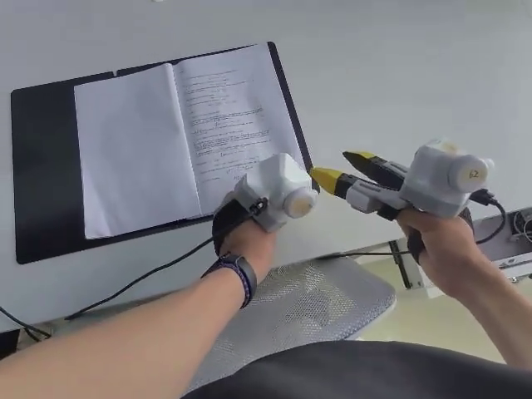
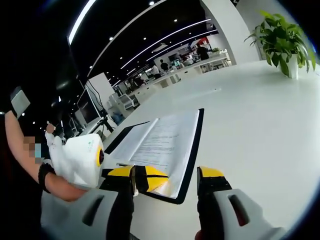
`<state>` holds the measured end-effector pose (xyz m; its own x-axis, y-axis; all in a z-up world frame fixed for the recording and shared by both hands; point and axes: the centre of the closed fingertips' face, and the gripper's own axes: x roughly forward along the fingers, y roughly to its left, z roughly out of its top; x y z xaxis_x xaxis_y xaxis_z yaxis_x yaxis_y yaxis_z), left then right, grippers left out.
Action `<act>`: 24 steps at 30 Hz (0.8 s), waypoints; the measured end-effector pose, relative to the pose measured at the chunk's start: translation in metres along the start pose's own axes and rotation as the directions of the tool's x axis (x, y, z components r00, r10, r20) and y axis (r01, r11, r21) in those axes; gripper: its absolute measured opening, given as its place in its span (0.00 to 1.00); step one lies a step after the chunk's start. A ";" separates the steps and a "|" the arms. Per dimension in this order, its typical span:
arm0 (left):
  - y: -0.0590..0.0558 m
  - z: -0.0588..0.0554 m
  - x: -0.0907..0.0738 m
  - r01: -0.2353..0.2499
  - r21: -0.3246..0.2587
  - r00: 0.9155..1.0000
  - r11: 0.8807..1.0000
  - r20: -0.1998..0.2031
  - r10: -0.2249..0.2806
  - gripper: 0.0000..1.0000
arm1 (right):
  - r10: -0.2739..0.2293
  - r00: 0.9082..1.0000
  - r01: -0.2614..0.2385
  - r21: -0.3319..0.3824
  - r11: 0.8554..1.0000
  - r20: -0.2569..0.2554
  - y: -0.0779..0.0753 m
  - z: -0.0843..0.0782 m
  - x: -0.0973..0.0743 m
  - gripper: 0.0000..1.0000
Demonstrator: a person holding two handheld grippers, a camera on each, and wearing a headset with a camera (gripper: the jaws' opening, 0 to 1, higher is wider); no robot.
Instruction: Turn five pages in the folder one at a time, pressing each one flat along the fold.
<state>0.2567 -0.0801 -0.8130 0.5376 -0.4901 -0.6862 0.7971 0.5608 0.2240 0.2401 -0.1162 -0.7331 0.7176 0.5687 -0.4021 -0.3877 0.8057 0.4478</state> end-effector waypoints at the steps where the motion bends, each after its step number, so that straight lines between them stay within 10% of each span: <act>1: -0.004 0.003 0.001 0.031 -0.013 0.999 0.999 0.016 -0.031 0.00 | 0.009 1.000 -0.009 -0.002 1.000 -0.005 0.000 0.001 0.004 0.48; 9: -0.003 0.004 -0.001 0.061 -0.042 0.997 0.997 0.039 -0.060 0.00 | 0.092 0.994 -0.089 0.051 0.995 -0.067 -0.010 -0.005 0.041 0.45; 11: -0.001 0.005 -0.001 0.074 -0.021 0.996 0.997 0.043 -0.073 0.00 | 0.108 0.990 -0.104 0.040 0.994 -0.091 -0.009 -0.009 0.044 0.44; 13: -0.001 0.007 -0.001 0.118 -0.133 0.991 0.984 0.076 -0.108 0.00 | 0.102 0.990 -0.098 0.042 0.994 -0.093 -0.011 -0.010 0.044 0.45; 17: -0.002 0.007 -0.003 0.125 -0.072 0.991 0.990 0.065 -0.120 0.00 | 0.108 0.991 -0.104 0.055 0.993 -0.084 -0.010 -0.010 0.040 0.44; 24: -0.007 0.006 0.000 0.137 -0.138 0.989 0.981 0.078 -0.127 0.13 | 0.154 0.982 -0.147 0.067 0.987 -0.109 -0.006 -0.014 0.047 0.40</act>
<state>0.2529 -0.0880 -0.8098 0.4514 -0.6080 -0.6531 0.8176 0.5751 0.0298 0.2684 -0.0921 -0.7657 0.5822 0.7004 -0.4130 -0.4492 0.7004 0.5546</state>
